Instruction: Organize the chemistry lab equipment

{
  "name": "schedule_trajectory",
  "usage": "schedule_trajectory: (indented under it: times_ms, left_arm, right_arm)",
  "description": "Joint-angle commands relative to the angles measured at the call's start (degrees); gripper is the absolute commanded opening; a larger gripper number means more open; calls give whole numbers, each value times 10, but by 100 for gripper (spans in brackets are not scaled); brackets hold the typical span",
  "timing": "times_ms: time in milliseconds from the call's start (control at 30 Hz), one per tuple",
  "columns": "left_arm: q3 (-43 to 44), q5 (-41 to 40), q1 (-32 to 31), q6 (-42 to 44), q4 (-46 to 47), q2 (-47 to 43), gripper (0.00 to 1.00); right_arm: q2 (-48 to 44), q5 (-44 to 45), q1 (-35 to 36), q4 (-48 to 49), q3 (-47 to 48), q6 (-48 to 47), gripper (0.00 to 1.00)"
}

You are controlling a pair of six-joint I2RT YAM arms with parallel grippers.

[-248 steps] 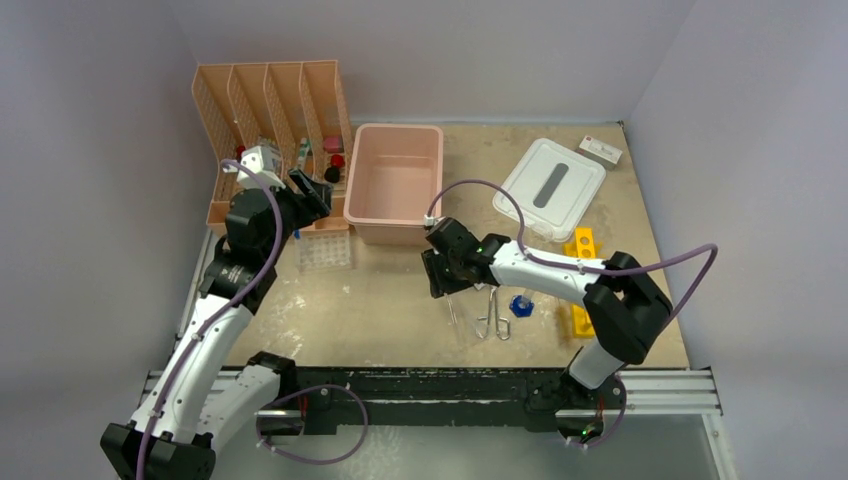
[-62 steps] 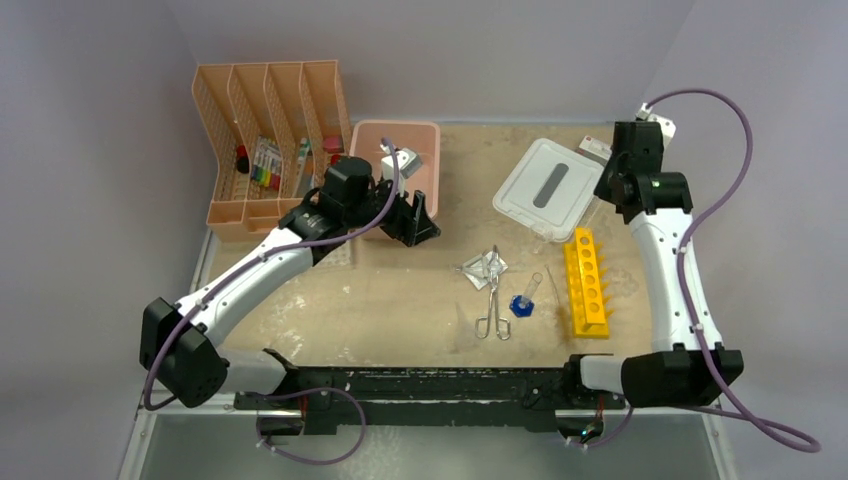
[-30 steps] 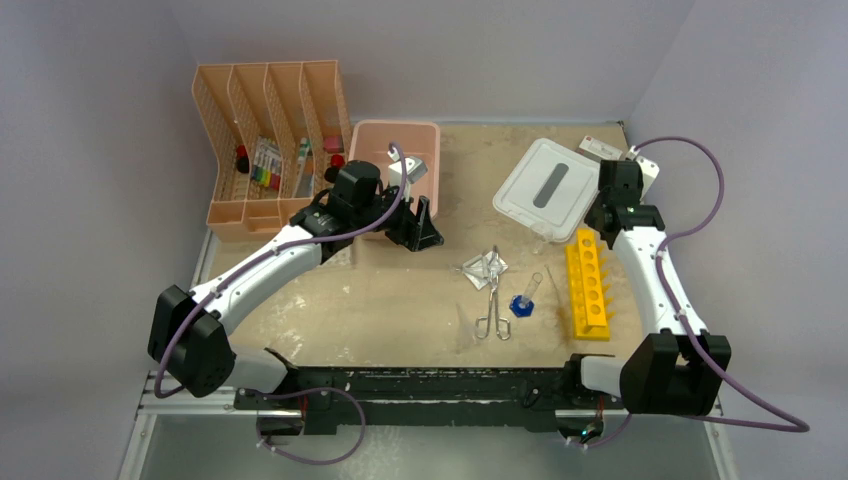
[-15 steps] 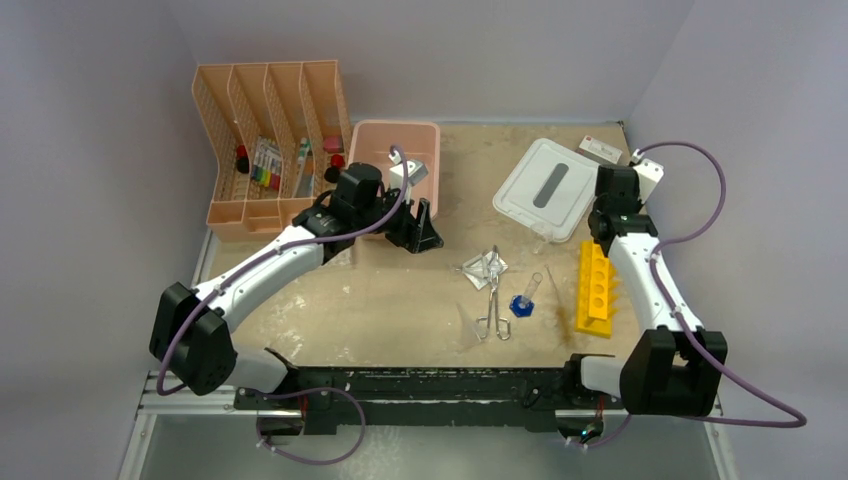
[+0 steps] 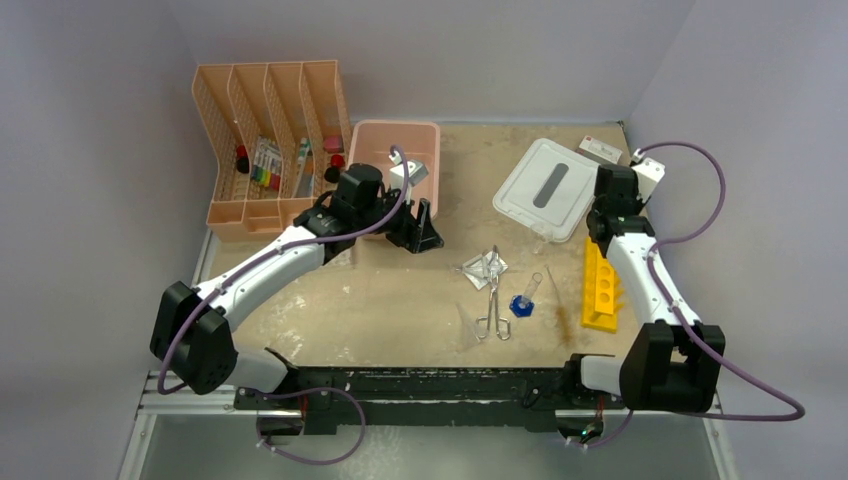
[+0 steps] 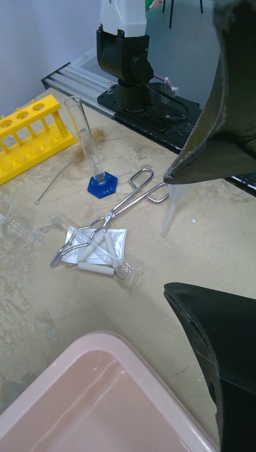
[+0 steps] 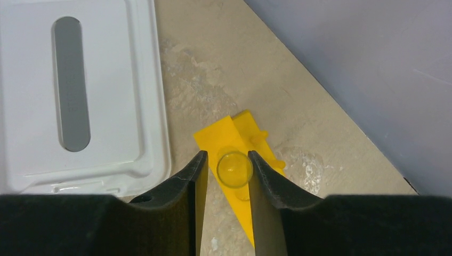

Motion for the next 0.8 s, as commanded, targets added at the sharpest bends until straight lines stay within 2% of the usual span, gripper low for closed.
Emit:
schedule_trajectory:
  times_ms: [0, 133, 433, 600, 767]
  left_arm:
    - [-7, 2, 0, -10, 33, -5, 67]
    - [-8, 3, 0, -10, 36, -4, 67]
    - [-4, -19, 0, -10, 23, -10, 67]
    - [17, -121, 1, -27, 1, -25, 68]
    - [26, -224, 4, -44, 2, -57, 70]
  right_arm:
    - [-16, 11, -2, -11, 9, 20, 37]
    - [-18, -1, -3, -28, 18, 28, 40]
    - [-23, 9, -3, -110, 97, 36, 67]
    - [-35, -20, -3, -157, 164, -7, 71]
    - [-41, -106, -3, -176, 205, -45, 72]
